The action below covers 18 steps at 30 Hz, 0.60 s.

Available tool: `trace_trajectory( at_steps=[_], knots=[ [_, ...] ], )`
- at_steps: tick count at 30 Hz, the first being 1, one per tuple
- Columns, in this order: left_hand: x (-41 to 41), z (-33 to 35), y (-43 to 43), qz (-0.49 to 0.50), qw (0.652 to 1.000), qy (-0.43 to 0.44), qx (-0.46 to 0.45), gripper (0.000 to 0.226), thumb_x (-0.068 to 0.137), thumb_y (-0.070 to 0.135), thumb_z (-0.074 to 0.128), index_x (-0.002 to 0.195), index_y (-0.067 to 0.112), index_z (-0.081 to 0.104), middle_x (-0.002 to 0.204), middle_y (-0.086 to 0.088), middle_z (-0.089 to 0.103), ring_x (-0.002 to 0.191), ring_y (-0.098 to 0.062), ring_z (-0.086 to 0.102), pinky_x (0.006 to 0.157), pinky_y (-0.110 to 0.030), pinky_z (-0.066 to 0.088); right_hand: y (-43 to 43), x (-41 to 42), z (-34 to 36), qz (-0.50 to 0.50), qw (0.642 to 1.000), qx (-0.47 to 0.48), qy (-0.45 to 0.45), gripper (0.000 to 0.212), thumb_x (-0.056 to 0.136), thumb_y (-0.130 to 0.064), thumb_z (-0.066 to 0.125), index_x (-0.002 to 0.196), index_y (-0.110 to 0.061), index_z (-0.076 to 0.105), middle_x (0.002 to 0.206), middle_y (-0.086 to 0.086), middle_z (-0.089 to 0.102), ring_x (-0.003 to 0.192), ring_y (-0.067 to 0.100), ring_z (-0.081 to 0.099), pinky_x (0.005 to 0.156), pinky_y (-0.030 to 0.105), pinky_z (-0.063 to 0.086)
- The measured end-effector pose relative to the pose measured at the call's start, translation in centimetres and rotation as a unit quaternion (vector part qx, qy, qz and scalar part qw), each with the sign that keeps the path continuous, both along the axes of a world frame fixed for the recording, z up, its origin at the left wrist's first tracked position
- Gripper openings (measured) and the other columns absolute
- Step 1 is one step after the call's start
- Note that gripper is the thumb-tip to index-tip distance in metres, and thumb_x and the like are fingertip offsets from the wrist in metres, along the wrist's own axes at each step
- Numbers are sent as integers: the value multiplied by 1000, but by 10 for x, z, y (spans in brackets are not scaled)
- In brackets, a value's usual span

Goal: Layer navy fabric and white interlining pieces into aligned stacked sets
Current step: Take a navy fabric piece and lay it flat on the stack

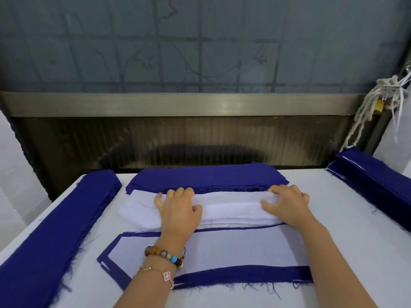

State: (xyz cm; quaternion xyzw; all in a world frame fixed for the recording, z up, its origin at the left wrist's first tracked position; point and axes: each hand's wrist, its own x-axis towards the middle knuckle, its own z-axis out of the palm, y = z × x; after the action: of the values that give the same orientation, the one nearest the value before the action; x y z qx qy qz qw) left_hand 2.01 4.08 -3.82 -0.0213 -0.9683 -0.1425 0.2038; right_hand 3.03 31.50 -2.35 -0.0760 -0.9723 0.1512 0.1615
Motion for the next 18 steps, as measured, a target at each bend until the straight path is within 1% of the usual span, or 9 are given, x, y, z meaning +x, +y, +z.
trace_trajectory(
  at_steps=[2, 4, 6, 8, 11, 13, 15, 16, 18],
  knots=[
    [-1, 2, -5, 51, 998, -4, -20, 21, 91, 34, 45, 109, 30, 54, 95, 11, 46, 104, -14, 46, 111, -49, 17, 5, -2, -1, -38, 999, 7, -26, 24, 84, -46, 57, 103, -34, 61, 103, -8, 55, 110, 20, 43, 89, 36, 27],
    [-2, 3, -10, 90, 995, -14, -27, 22, 91, 34, 44, 109, 28, 56, 101, 8, 52, 106, -16, 46, 110, -52, 17, 10, -4, -3, -62, 997, -31, -38, 28, 83, -43, 59, 108, -31, 63, 118, -3, 54, 116, 23, 40, 93, 39, 29],
    [-2, 5, -14, 121, 992, -24, -27, 24, 91, 34, 44, 109, 28, 58, 104, 6, 55, 108, -17, 46, 110, -54, 16, 14, -5, -3, -82, 993, -80, -40, 24, 83, -38, 60, 105, -30, 63, 126, -1, 52, 120, 25, 39, 97, 41, 28],
    [-1, 6, -17, 143, 989, -32, -28, 25, 91, 34, 44, 109, 27, 59, 105, 5, 56, 108, -19, 46, 110, -56, 15, 18, -4, -4, -98, 990, -100, -33, 16, 82, -35, 61, 98, -31, 62, 129, -2, 52, 122, 26, 38, 100, 43, 29],
    [0, 7, -24, 171, 984, -34, -28, 27, 90, 33, 43, 109, 24, 60, 107, 4, 57, 109, -20, 47, 111, -60, 12, 21, -2, -6, -95, 987, -128, 10, 11, 83, -30, 63, 92, -31, 58, 126, -5, 54, 122, 23, 38, 98, 42, 30],
    [-1, 7, -32, 198, 979, -35, -22, 29, 90, 33, 42, 110, 23, 60, 109, 3, 58, 110, -20, 47, 111, -61, 12, 22, -1, -7, -65, 984, -154, 68, 11, 84, -25, 64, 94, -29, 59, 121, -8, 55, 123, 20, 36, 96, 40, 29],
    [-1, 8, -40, 223, 974, -34, -11, 29, 90, 33, 43, 109, 21, 61, 108, 1, 59, 110, -21, 49, 111, -62, 14, 22, 1, -6, -37, 974, -195, 110, 10, 87, -24, 63, 96, -27, 62, 113, -10, 57, 119, 18, 40, 97, 39, 31],
    [-1, 8, -43, 231, 972, -33, -2, 28, 90, 32, 44, 108, 20, 61, 107, 1, 59, 109, -22, 49, 111, -61, 14, 22, 1, -6, -33, 968, -221, 118, 7, 88, -26, 62, 95, -26, 62, 108, -9, 58, 113, 19, 45, 94, 38, 36],
    [-1, 7, -47, 236, 971, -27, 16, 25, 89, 30, 46, 106, 18, 61, 104, -1, 60, 107, -23, 50, 109, -60, 15, 22, 1, -6, -36, 956, -267, 118, 8, 90, -29, 61, 89, -22, 59, 92, -4, 60, 90, 20, 53, 75, 33, 44]
  ],
)
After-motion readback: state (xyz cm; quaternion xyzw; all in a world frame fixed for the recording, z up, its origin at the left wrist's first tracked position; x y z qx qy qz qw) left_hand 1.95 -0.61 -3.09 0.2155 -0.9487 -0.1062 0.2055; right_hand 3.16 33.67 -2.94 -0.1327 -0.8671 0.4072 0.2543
